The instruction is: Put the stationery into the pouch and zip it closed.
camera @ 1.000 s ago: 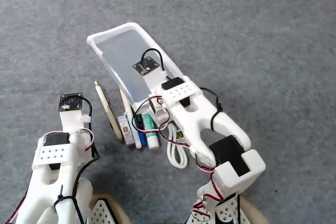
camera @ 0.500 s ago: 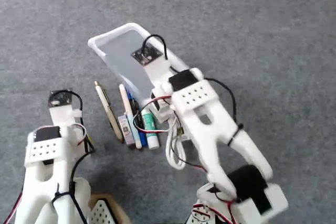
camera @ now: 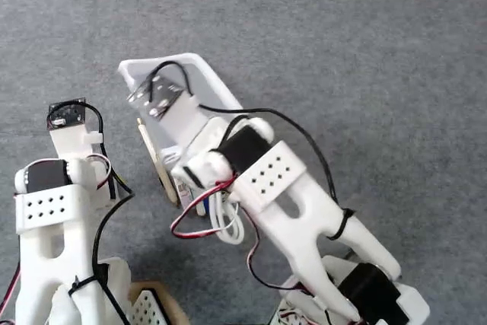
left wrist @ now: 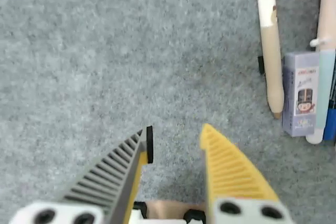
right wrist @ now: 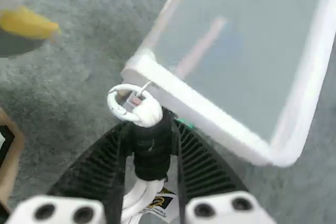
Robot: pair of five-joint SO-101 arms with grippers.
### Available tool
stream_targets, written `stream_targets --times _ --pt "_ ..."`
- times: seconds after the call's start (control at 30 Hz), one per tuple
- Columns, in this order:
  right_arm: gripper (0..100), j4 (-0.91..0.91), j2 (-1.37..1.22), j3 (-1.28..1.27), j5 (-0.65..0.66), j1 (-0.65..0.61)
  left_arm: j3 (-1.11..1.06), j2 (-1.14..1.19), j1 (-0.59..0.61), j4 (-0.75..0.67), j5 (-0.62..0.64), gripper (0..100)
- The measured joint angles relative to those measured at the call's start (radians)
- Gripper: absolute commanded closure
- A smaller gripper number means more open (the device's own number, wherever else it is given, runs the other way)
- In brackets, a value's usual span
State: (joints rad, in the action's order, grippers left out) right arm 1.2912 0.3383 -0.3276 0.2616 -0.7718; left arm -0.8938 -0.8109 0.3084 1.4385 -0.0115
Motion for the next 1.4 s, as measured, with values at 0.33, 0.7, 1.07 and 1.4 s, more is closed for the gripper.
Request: stream_targets --times 0.33,0.7,1.07,1.4 --pt "98.6 0.029 0.0 0.281 0.014 -0.012 0.011 -0.245 0.0 0.077 0.003 65" --pt "98.6 0.173 0.002 0.37 0.014 -0.017 0.16 -0.494 0.008 0.146 0.196 65" --pt "98.6 0.167 0.002 0.37 0.014 -0.015 0.229 -0.588 -0.147 0.195 0.23 65" --pt "98.6 0.167 0.002 0.37 0.014 -0.018 0.132 -0.588 -0.203 0.089 0.227 65"
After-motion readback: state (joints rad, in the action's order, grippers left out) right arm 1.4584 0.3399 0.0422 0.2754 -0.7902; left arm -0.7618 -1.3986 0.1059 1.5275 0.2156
